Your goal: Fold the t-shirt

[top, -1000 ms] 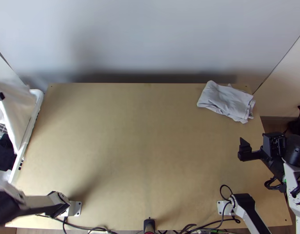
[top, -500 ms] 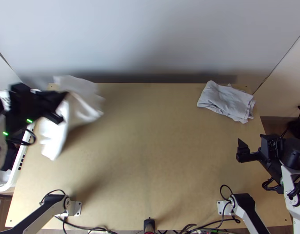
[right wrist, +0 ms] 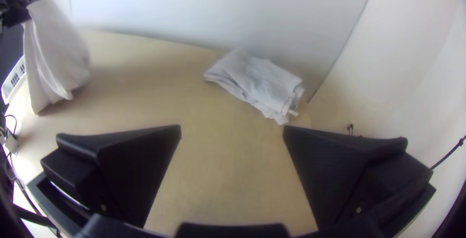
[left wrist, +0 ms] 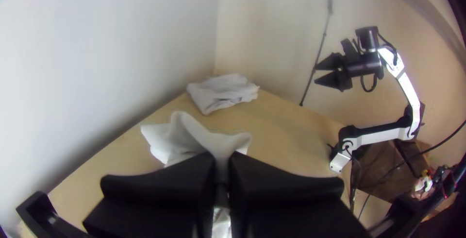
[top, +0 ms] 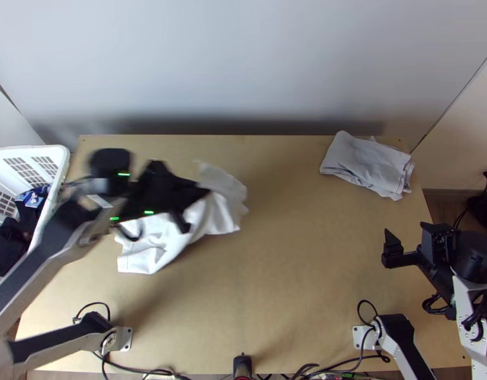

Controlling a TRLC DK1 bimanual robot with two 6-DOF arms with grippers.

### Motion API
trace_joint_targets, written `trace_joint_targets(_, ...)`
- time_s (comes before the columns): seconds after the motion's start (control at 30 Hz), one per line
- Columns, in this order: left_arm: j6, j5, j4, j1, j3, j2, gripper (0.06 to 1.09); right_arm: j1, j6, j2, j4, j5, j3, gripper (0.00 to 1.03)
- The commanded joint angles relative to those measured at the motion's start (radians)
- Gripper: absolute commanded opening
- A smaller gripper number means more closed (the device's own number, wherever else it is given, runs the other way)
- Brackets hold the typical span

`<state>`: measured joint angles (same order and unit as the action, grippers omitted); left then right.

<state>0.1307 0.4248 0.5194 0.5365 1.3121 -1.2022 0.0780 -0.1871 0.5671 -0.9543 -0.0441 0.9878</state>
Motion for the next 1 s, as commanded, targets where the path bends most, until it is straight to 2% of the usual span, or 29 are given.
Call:
trace_joint_targets(0.0, 0.007, -0.009, -0.159, 0.183, -0.047, -0.231, 0.09, -0.014, -0.009, -0.004, 0.026, -0.003, -0.006, 0.98)
trace_joint_targets(0.37, -0.014, -0.008, -0.386, 0.376, 0.039, -0.593, 0.09, -0.047, -0.031, -0.023, 0.045, -0.005, -0.038, 0.98)
trace_joint_targets(0.4, -0.022, -0.009, -0.401, 0.385, 0.053, -0.609, 0.12, -0.049, -0.028, -0.026, 0.045, -0.005, -0.044, 0.98)
trace_joint_targets(0.43, -0.022, -0.009, -0.427, 0.395, 0.061, -0.622, 0.34, -0.049, -0.025, -0.029, 0.046, -0.005, -0.051, 0.98)
trace_joint_targets(0.5, -0.034, -0.009, -0.464, 0.413, 0.085, -0.648, 1.07, -0.053, -0.018, -0.032, 0.049, -0.005, -0.060, 0.98)
trace_joint_targets(0.53, -0.034, -0.009, -0.463, 0.421, 0.099, -0.662, 1.04, -0.057, -0.018, -0.032, 0.054, -0.003, -0.064, 0.98)
trace_joint_targets(0.7, -0.025, -0.008, -0.409, 0.405, 0.116, -0.635, 1.04, -0.050, -0.011, -0.015, 0.071, -0.002, -0.075, 0.98)
trace_joint_targets(0.97, -0.034, -0.009, -0.220, 0.134, 0.115, -0.493, 1.04, 0.060, 0.038, 0.093, 0.075, 0.000, -0.115, 0.98)
